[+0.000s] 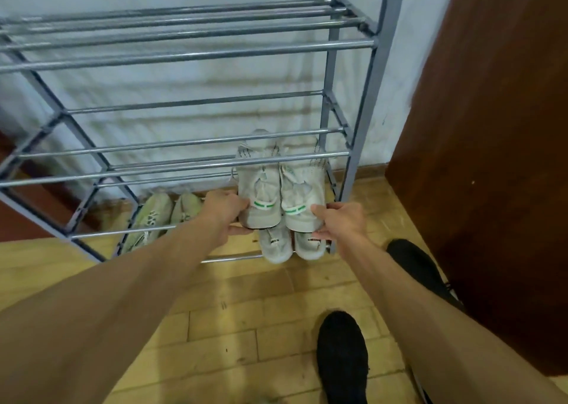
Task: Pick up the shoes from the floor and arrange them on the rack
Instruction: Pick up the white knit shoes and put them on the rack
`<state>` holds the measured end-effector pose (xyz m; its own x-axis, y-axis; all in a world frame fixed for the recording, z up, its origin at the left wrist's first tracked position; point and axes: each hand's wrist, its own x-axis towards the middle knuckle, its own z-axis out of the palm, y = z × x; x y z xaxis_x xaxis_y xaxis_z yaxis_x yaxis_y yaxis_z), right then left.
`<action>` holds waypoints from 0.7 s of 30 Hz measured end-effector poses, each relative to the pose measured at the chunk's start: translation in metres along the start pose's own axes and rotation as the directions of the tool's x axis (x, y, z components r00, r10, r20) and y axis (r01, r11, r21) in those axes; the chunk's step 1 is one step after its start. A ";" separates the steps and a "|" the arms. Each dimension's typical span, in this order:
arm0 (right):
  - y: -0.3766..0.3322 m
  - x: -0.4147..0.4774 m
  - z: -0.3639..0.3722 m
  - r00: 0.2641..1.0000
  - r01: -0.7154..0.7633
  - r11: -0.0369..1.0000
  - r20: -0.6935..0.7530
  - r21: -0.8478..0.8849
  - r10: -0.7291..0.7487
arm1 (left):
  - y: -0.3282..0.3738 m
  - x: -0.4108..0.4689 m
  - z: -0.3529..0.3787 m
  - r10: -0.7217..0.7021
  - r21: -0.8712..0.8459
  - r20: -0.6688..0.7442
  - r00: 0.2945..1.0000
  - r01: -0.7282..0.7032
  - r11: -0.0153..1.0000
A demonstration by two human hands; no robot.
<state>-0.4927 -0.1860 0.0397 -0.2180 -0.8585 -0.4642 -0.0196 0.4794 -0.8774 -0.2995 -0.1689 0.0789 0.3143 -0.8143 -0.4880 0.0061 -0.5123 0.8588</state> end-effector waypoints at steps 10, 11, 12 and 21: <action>0.007 0.014 0.004 0.991 0.081 0.996 -0.108 -0.031 -0.083 | -0.004 0.004 0.029 -0.098 0.004 0.020 0.995 0.098 0.995; 0.007 0.011 0.002 0.990 0.103 0.993 -0.085 -0.064 -0.108 | -0.004 0.000 0.031 -0.125 0.040 0.035 0.992 0.123 0.992; 0.008 0.007 -0.001 0.990 0.122 0.988 -0.054 -0.092 -0.127 | -0.004 -0.003 0.032 -0.158 0.080 0.050 0.986 0.154 0.985; 0.038 -0.057 -0.056 0.991 0.020 0.943 0.130 -0.333 0.025 | -0.031 -0.085 0.030 -0.076 0.165 0.105 0.992 0.058 0.985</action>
<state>-0.5359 -0.1082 0.0399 -0.0900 -0.8625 -0.4979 -0.3480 0.4957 -0.7957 -0.3550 -0.0922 0.0893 0.2117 -0.7970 -0.5657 -0.1326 -0.5968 0.7913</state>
